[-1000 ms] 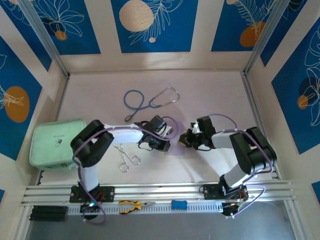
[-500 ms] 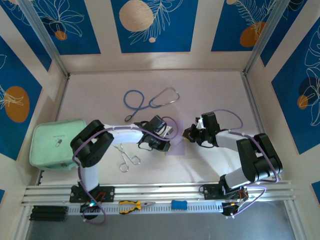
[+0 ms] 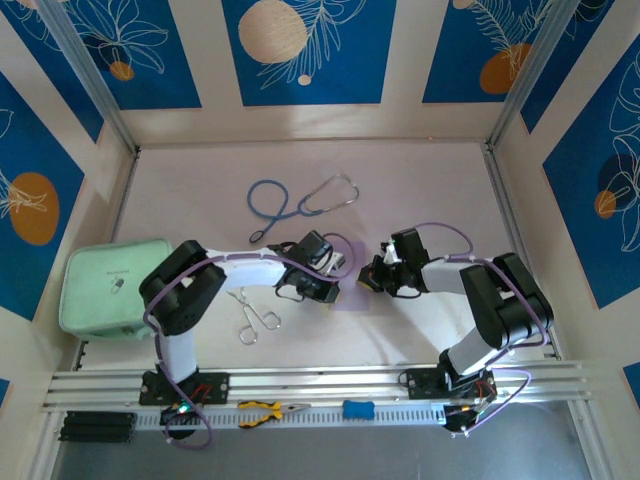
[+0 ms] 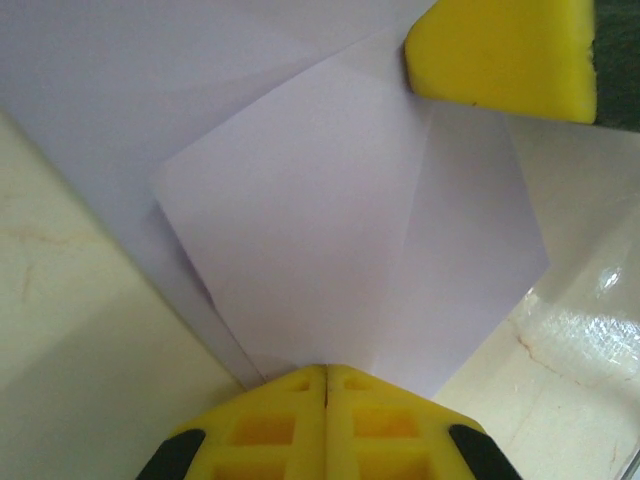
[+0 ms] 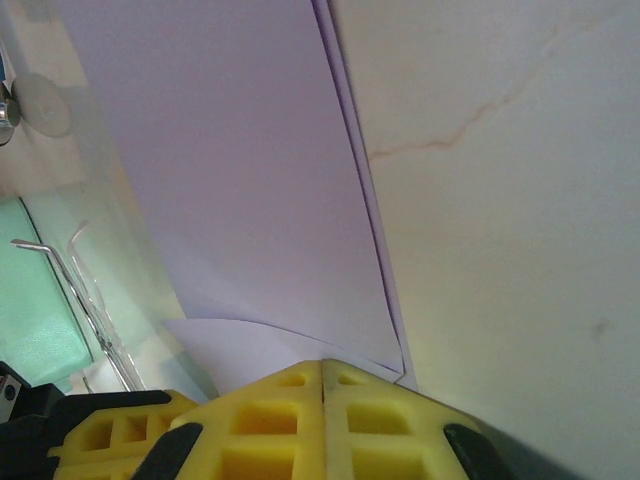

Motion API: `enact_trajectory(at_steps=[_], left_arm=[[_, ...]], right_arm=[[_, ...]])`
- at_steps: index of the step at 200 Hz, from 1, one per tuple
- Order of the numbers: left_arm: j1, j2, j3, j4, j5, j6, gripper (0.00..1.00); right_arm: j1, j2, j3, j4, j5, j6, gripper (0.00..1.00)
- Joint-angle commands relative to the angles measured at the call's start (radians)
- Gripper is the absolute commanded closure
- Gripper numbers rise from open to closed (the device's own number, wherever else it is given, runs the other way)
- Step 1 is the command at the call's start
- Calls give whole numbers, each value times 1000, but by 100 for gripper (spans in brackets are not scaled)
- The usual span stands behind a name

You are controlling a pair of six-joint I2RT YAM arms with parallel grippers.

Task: Fold a paper plane with a square sheet of paper (pick it up from the middle)
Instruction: Fold the triangle a second time at the center of the table.

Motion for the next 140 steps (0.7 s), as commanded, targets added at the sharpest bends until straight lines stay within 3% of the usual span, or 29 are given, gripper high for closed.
enact_trajectory(at_steps=[1, 47, 140], left_arm=[[6, -52, 7, -95, -21, -2, 100], [-5, -72, 71, -49, 62, -39, 100], [-16, 102, 178, 46, 189, -84, 100]], right_arm=[[-5, 23, 6, -55, 34, -26, 100], [-5, 26, 1, -54, 33, -21, 100], [-6, 27, -10, -50, 30, -17, 100]])
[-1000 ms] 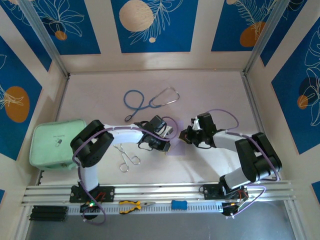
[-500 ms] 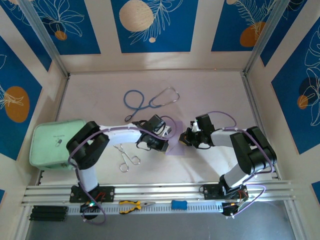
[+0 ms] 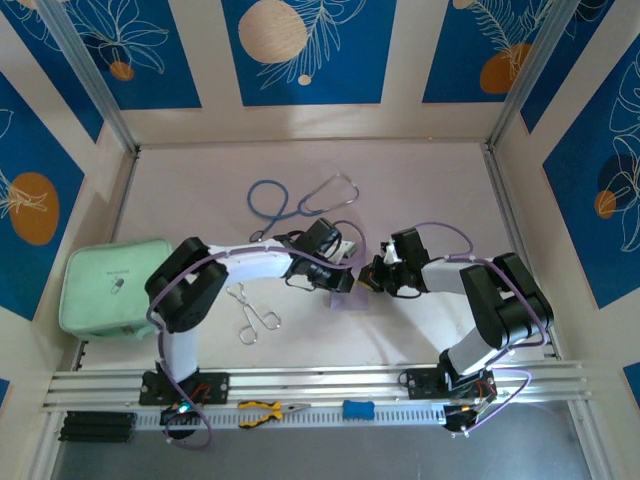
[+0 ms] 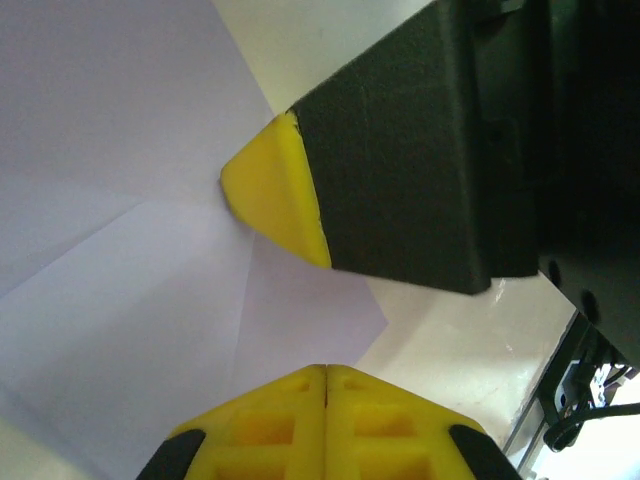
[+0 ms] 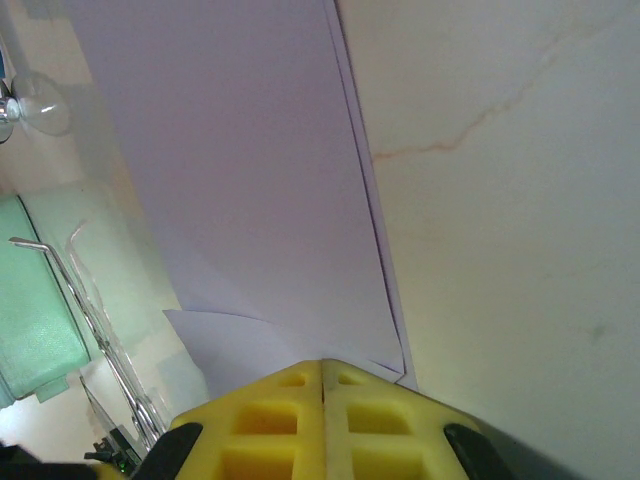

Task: Fold a paper plane with a square sheet of paper (pick it up from the middle)
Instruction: Fold the triangle a second time at the center of the table.

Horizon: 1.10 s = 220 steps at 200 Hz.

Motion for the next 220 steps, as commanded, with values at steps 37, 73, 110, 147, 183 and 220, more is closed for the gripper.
enact_trajectory(at_steps=[37, 73, 110, 147, 183, 220], left_arm=[[1, 85, 28, 17, 56, -17, 100], [14, 69, -61, -1, 39, -25, 100], [35, 27, -129, -6, 45, -17, 100], [41, 1, -182, -4, 64, -15, 99], [50, -41, -239, 2, 66, -20, 98], [61, -85, -276, -23, 58, -16, 97]], right_arm=[[-5, 40, -13, -44, 26, -11, 100], [-6, 54, -18, -39, 23, -13, 100], [-6, 64, -14, -36, 23, -14, 100], [-7, 64, -13, -40, 25, -17, 100], [-7, 64, -10, -44, 25, -16, 100], [-8, 62, -5, -51, 25, -21, 100]])
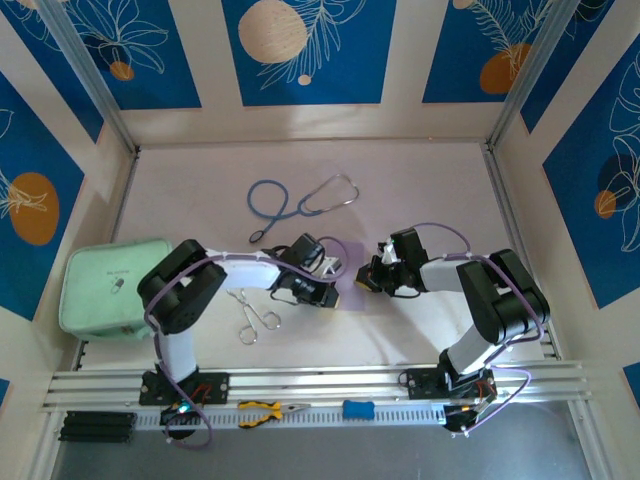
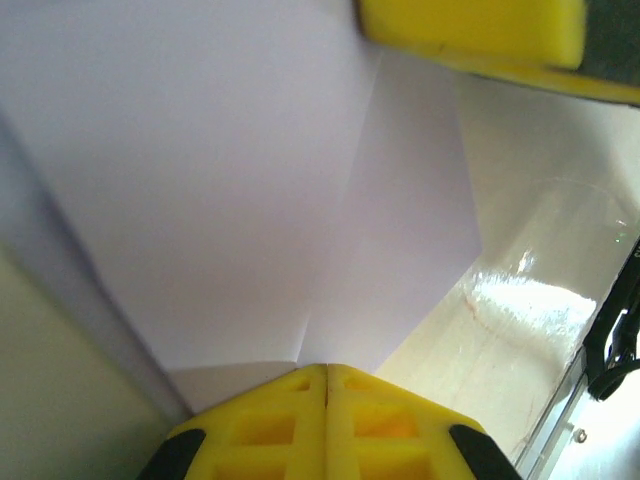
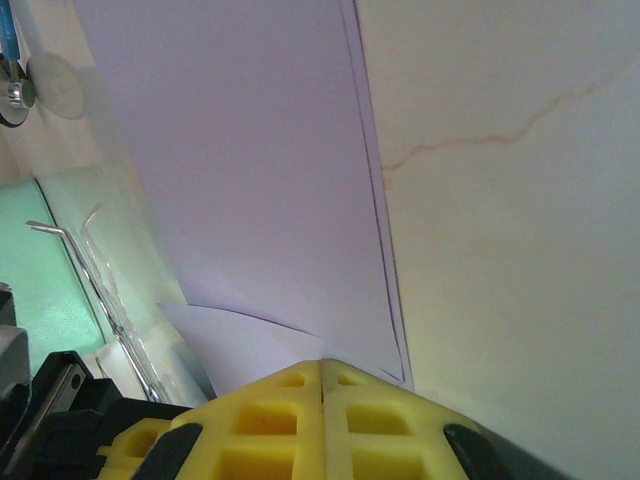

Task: Fold a paper plane with a square sheet of paper (pick it up from the middle)
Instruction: Fold the triangle a second time at the center of the table, then turn over the paper at the center of the table.

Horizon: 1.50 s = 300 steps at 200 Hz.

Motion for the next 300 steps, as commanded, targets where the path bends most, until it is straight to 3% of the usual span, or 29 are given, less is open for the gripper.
enact_trajectory(at_steps=[1, 47, 89, 121, 194, 225, 250, 300], left_arm=[[15, -28, -47, -123, 1, 6, 97], [21, -140, -97, -98, 20, -4, 96], [39, -259, -55, -80, -72, -14, 95], [69, -190, 44, -87, -57, -3, 95], [64, -8, 215, -118, 83, 41, 94], [65, 52, 257, -141, 53, 64, 94], [65, 100, 291, -225, -40, 117, 96], [65, 126, 188, -179, -58, 107, 99]], right_arm=[[-8, 30, -6, -89, 73, -20, 100], [-6, 20, 6, -84, 49, -33, 100], [1, -21, 85, -120, -17, -100, 95], [13, -132, 109, -189, 9, -115, 86], [28, -355, -74, -257, 77, 10, 84], [58, -423, -141, -243, 82, 69, 81], [89, -431, -151, -249, 90, 95, 76], [116, -427, -140, -278, 130, 118, 64]])
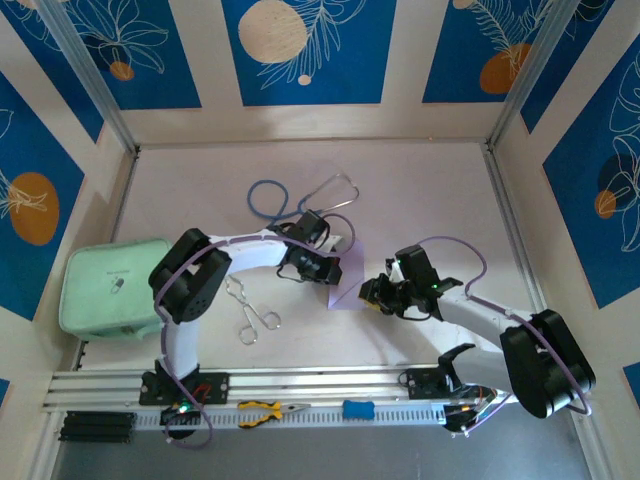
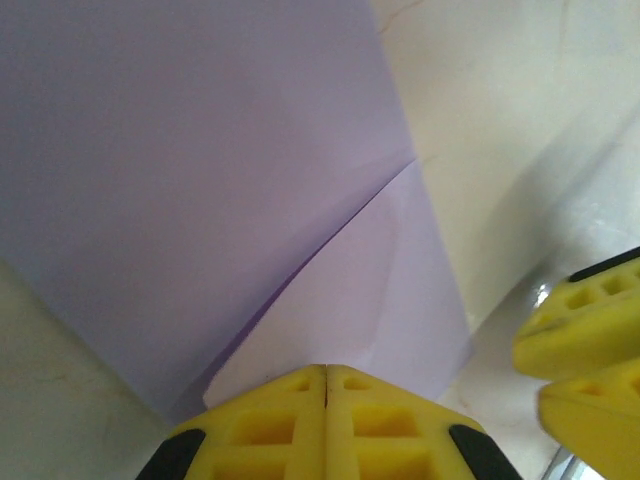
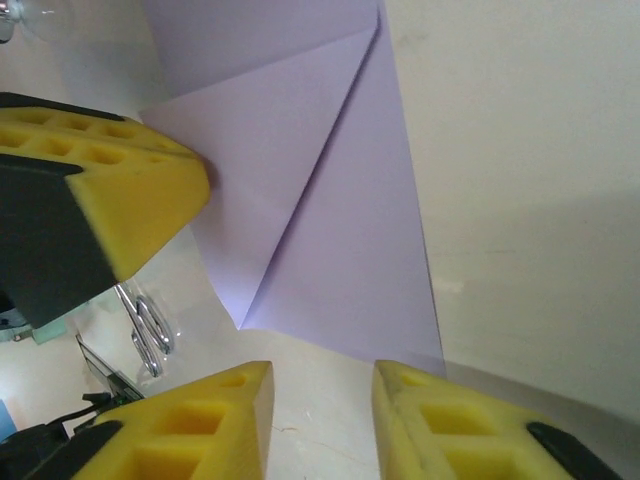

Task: Fold a paper plane with a square sheet of paper (pick it up from the middle)
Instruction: Turn over the paper at the center of the table.

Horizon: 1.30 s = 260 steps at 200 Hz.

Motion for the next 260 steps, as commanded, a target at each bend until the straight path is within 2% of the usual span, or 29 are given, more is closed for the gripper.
enact_trajectory(at_steps=[1, 54, 142, 260], left_arm=[[1, 24, -53, -4, -15, 18, 99], [-1, 13, -131, 50, 1, -25, 100], [-19, -37, -174, 93, 11, -96, 100], [-21, -40, -171, 94, 13, -98, 100]], right_arm=[[8, -12, 5, -33, 22, 25, 64], [28, 13, 21, -16, 16, 43, 58], [70, 73, 93, -108, 137, 83, 54], [85, 179, 134, -18, 76, 72, 53]])
